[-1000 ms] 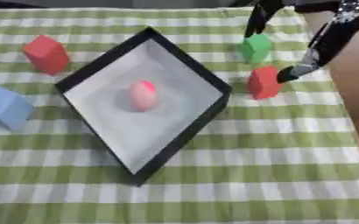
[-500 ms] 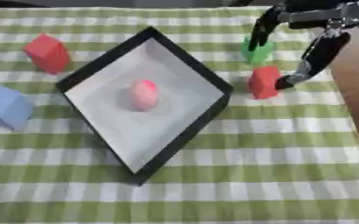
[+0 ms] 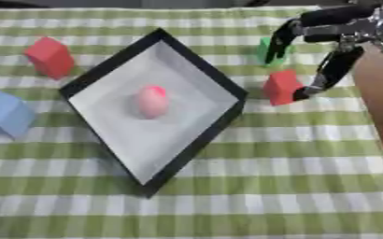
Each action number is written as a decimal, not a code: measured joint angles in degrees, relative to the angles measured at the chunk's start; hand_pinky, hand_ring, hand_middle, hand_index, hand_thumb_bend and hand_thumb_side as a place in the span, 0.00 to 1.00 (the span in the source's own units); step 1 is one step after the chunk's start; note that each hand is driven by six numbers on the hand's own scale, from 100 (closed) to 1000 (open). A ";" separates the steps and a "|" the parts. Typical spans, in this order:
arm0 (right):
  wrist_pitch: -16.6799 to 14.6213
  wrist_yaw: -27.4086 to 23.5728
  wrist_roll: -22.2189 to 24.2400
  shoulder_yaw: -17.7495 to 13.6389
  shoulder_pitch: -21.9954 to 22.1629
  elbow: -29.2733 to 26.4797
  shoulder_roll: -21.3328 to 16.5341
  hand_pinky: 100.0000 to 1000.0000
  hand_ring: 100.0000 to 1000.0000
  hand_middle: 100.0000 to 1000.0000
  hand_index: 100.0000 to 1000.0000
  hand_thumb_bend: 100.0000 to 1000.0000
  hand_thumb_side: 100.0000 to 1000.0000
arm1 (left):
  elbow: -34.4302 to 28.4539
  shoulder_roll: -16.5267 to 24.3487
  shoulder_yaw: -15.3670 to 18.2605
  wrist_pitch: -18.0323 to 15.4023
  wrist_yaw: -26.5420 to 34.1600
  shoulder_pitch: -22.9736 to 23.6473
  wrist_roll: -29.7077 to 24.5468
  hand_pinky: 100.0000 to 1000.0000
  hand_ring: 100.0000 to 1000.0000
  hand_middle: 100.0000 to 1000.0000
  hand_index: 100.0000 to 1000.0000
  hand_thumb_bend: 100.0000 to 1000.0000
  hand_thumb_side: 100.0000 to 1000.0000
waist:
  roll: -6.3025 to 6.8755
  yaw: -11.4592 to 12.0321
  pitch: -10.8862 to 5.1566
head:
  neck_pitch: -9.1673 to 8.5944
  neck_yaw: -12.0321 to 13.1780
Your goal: Pick up objects on the table and place them in the box.
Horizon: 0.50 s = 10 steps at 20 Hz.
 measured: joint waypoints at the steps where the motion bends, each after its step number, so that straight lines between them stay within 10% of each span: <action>1: 0.00 0.35 -0.34 -0.03 0.17 0.34 0.19 0.80 0.69 0.68 0.73 0.51 0.04 | 0.00 0.00 0.00 0.02 0.01 0.00 -0.03 0.77 0.85 0.75 0.85 0.27 0.71 | 0.00 0.00 0.00 | 0.00 -0.03; 10: 0.25 2.52 -2.38 -0.35 0.96 3.58 1.78 0.80 0.69 0.67 0.73 0.51 0.02 | 0.00 -0.01 -0.03 -0.05 0.13 -0.01 -0.18 0.77 0.86 0.75 0.85 0.27 0.72 | 0.01 0.10 0.00 | 0.11 -0.14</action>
